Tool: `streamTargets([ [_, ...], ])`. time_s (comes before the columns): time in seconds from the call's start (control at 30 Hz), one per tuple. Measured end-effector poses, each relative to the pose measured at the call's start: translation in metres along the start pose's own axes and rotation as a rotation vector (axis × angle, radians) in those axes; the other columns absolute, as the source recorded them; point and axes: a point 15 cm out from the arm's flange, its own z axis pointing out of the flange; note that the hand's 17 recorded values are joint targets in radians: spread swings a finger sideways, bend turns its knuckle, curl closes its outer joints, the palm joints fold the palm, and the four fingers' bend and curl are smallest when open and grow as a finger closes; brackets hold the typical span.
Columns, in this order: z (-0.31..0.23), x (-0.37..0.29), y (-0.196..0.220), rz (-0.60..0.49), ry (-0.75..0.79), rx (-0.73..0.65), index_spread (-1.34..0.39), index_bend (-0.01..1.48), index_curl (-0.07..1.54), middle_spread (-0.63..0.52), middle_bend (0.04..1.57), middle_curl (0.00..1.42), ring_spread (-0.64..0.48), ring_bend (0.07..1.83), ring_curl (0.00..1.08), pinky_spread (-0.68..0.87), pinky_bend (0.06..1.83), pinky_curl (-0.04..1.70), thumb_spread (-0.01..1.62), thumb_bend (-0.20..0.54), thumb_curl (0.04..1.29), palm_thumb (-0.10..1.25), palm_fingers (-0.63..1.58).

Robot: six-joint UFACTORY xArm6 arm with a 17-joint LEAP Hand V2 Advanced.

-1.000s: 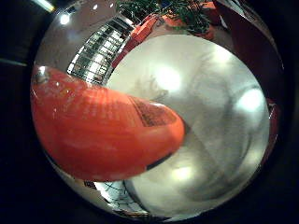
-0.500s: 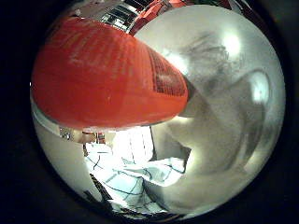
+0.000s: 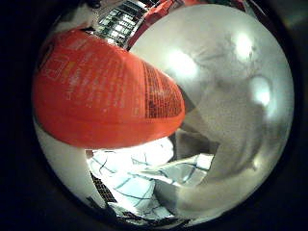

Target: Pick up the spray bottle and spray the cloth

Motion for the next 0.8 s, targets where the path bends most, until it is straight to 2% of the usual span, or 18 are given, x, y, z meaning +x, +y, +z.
streamTargets([
  [0.23, -0.035, -0.053, 0.010, -0.114, 0.180, -0.312, -0.18, 1.16, 0.73, -0.09, 1.35, 0.62, -0.15, 1.48, 0.59, -0.15, 1.30, 0.79, 0.96, -0.013, 0.70, 1.05, 1.18],
  [0.53, -0.098, -0.139, 0.032, -0.203, 0.447, -0.692, -0.18, 1.17, 0.72, -0.09, 1.37, 0.61, -0.15, 1.49, 0.58, -0.15, 1.21, 0.94, 0.94, -0.014, 0.75, 1.03, 1.18],
  [0.8, -0.107, -0.175, 0.070, -0.250, 0.693, -0.976, -0.19, 1.18, 0.71, -0.09, 1.37, 0.60, -0.16, 1.48, 0.58, -0.17, 1.14, 1.05, 0.96, -0.014, 0.77, 1.01, 1.19],
])
